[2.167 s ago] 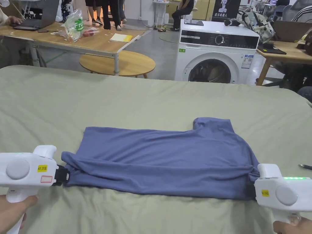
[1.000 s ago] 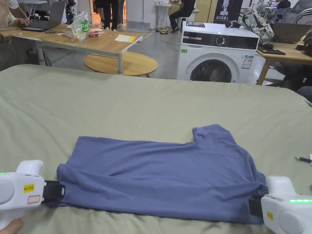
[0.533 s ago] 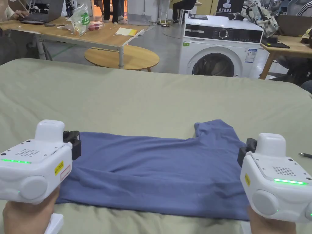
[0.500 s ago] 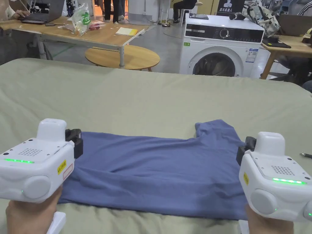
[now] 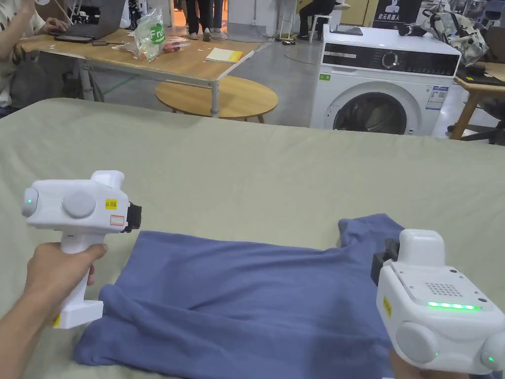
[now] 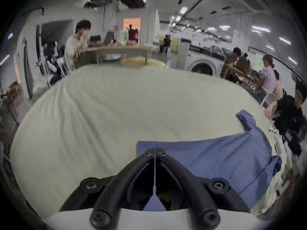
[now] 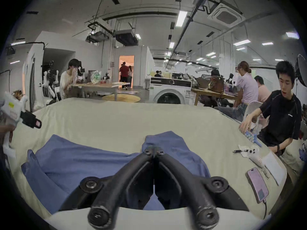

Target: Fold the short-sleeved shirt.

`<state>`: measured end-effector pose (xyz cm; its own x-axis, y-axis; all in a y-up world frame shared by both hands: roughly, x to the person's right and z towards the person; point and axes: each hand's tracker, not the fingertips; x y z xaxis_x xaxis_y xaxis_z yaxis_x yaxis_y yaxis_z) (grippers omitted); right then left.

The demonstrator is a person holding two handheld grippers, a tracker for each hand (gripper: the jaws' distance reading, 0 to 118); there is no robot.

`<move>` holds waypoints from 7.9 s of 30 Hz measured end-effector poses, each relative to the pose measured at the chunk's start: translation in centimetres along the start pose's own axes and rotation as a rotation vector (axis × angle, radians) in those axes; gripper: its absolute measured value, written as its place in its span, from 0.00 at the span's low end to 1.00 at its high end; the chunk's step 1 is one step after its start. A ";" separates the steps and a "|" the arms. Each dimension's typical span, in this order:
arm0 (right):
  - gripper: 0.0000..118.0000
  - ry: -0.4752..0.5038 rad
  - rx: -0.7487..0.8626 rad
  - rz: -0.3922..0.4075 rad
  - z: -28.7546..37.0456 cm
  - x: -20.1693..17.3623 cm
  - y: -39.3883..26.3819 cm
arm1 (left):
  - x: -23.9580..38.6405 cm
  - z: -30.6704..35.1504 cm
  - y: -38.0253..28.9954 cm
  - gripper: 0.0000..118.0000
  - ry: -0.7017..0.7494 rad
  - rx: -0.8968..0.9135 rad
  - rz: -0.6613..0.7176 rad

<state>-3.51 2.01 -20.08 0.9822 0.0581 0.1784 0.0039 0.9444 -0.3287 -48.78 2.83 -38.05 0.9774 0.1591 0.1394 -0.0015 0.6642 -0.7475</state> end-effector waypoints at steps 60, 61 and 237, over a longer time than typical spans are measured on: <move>0.00 0.046 -0.452 -0.040 -12.4 14.0 6.1 | 1.0 1.2 1.1 0.00 -0.012 0.085 -0.073; 0.00 0.049 -0.450 -0.034 -11.0 14.0 6.4 | 0.9 2.1 0.9 0.00 -0.017 0.098 -0.069; 0.00 0.053 0.051 0.064 5.1 -2.2 -2.3 | 10.9 2.9 -13.6 0.03 -0.514 -0.350 0.172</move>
<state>-6.62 1.36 -14.97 0.9887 0.1030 0.1086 -0.0676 0.9547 -0.2898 -38.69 -2.35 -24.50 0.7430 0.6295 0.2275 0.0052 0.3344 -0.9424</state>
